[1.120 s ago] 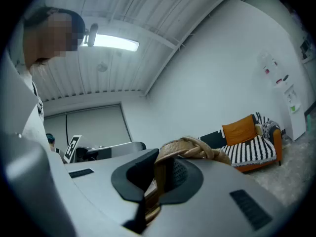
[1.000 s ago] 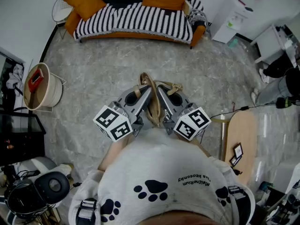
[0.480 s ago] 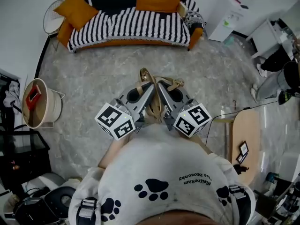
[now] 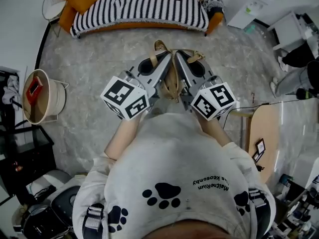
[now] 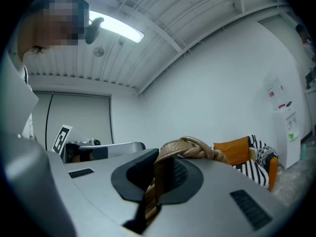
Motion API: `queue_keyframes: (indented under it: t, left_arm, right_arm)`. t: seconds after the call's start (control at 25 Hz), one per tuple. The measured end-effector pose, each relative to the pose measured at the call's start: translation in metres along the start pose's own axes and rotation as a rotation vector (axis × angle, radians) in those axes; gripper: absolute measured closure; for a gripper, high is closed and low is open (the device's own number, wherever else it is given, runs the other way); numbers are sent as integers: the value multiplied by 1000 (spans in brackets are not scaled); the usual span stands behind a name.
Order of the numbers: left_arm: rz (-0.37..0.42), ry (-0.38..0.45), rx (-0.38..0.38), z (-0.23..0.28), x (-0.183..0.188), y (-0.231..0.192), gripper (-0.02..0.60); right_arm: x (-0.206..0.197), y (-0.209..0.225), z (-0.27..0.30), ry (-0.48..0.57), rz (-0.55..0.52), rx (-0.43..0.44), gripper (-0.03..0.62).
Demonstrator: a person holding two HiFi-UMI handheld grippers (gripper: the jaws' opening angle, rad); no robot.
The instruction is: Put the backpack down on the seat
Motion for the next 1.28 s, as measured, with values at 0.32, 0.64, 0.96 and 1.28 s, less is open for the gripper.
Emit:
queue_keyframes:
  t: [0.32, 0.64, 0.96, 1.28]
  left_arm:
    - [27, 16, 39, 35, 7, -37, 561]
    - [19, 11, 49, 121, 10, -78, 561]
    - [25, 28, 81, 203, 12, -113, 561]
    - [39, 0, 125, 286, 23, -154, 561]
  right_arm:
    - [3, 37, 39, 7, -29, 10, 557]
    - [15, 121, 73, -30, -25, 6, 557]
    - [35, 210, 99, -9, -46, 37, 557]
    - [51, 293, 132, -26, -21, 71, 557]
Point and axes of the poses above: the fingertips, and each gripper's own axes: z forward along the fingers, y to its right, x out of its top, the point moved 3 cm from there along -z, backward along the fingers, and after that the axes turned 9 degrees about x, right-handed, at the moved point
